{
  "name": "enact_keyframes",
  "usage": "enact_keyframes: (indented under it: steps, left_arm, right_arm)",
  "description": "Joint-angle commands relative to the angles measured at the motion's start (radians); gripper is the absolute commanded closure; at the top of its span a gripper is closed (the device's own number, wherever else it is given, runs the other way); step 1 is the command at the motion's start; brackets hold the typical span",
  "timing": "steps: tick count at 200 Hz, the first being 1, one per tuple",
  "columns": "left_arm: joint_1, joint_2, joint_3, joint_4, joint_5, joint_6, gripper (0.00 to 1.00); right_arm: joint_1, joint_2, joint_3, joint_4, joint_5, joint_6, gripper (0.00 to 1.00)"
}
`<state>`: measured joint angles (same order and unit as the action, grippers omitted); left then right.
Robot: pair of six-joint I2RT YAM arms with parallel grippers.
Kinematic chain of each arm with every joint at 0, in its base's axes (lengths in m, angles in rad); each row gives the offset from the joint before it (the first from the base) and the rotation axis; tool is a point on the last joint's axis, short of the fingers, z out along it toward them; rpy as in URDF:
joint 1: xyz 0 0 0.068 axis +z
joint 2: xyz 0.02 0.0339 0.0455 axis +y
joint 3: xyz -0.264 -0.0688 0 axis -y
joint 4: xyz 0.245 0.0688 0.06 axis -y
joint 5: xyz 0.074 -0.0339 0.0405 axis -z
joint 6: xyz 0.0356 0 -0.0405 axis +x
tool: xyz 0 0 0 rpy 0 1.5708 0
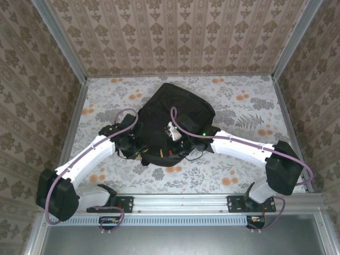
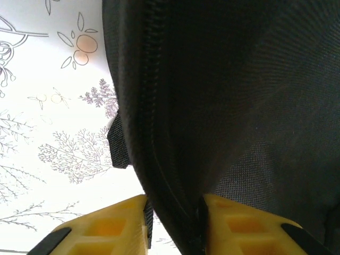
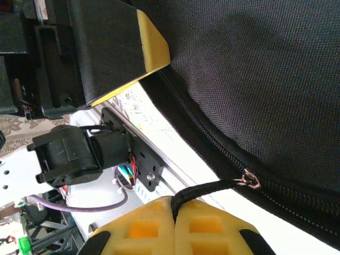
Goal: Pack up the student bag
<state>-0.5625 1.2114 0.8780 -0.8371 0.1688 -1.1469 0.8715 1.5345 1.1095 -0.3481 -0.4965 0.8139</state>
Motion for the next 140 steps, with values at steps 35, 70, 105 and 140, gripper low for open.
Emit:
enact_keyframes:
  steps: [35,70,105,140]
  left_arm:
    - [-0.002,-0.031,0.011,-0.057,-0.066,0.047,1.00]
    - [0.014,-0.039,0.014,-0.078,-0.078,0.077,1.00]
    - [0.041,-0.060,0.012,-0.093,-0.086,0.099,1.00]
    - [0.058,-0.072,0.007,-0.103,-0.084,0.112,1.00]
  right_arm:
    - [-0.026,-0.052,-0.013,-0.074,0.030,-0.059,1.00]
    - [-0.050,-0.071,-0.020,-0.143,0.032,-0.104,1.00]
    - [-0.087,-0.097,-0.047,-0.197,0.045,-0.150,1.00]
    - [-0.108,-0.126,-0.060,-0.274,0.091,-0.206,1.00]
